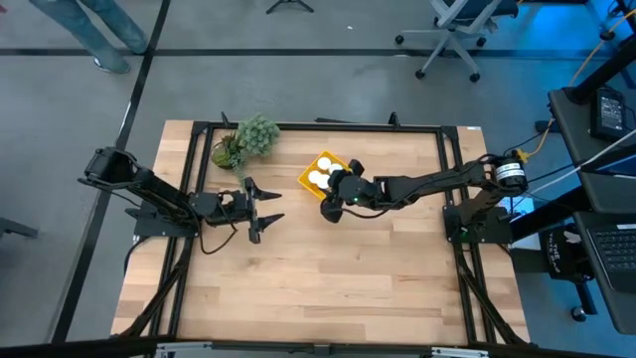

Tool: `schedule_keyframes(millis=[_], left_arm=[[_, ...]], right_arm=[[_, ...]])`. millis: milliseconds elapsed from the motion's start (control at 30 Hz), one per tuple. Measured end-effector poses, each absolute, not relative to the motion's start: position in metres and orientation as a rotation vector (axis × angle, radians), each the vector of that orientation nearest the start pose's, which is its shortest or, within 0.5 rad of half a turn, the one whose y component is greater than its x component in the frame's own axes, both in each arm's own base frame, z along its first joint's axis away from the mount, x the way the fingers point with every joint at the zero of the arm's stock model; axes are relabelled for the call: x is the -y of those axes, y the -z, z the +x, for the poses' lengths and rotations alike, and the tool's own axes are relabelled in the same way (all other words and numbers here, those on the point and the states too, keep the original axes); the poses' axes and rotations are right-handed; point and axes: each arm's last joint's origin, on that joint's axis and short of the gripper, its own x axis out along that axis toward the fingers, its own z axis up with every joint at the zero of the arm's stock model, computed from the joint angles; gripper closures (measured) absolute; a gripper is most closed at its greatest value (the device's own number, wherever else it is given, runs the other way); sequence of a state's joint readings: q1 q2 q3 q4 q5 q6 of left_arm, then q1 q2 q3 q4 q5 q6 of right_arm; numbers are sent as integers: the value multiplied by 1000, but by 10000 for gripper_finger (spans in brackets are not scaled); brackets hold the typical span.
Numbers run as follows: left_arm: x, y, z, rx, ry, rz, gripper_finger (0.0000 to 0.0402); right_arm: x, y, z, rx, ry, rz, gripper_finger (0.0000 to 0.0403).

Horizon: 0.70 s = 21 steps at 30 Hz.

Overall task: Pick and place pill bottles into a basket
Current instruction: Put the orange pill bottle into the yellow bin

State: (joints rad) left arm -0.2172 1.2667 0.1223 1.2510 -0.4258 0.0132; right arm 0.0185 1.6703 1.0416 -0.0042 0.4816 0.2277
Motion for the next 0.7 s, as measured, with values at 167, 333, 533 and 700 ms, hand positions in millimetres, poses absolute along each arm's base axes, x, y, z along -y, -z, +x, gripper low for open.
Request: schedule_keyframes(millis=[167, 333, 533, 700], left_arm=[[29, -167, 189, 100, -209, -21, 137], [29, -167, 189, 100, -208, -22, 137], [29, -167, 189, 101, -208, -22, 137], [29, -167, 189, 101, -209, -22, 137]], right_arm=[[8, -213, 356, -570, 518, 61, 222], [8, -197, 348, -499, 561, 71, 222], [10, -188, 343, -396, 564, 69, 222], [18, -189, 344, -428, 543, 90, 222]])
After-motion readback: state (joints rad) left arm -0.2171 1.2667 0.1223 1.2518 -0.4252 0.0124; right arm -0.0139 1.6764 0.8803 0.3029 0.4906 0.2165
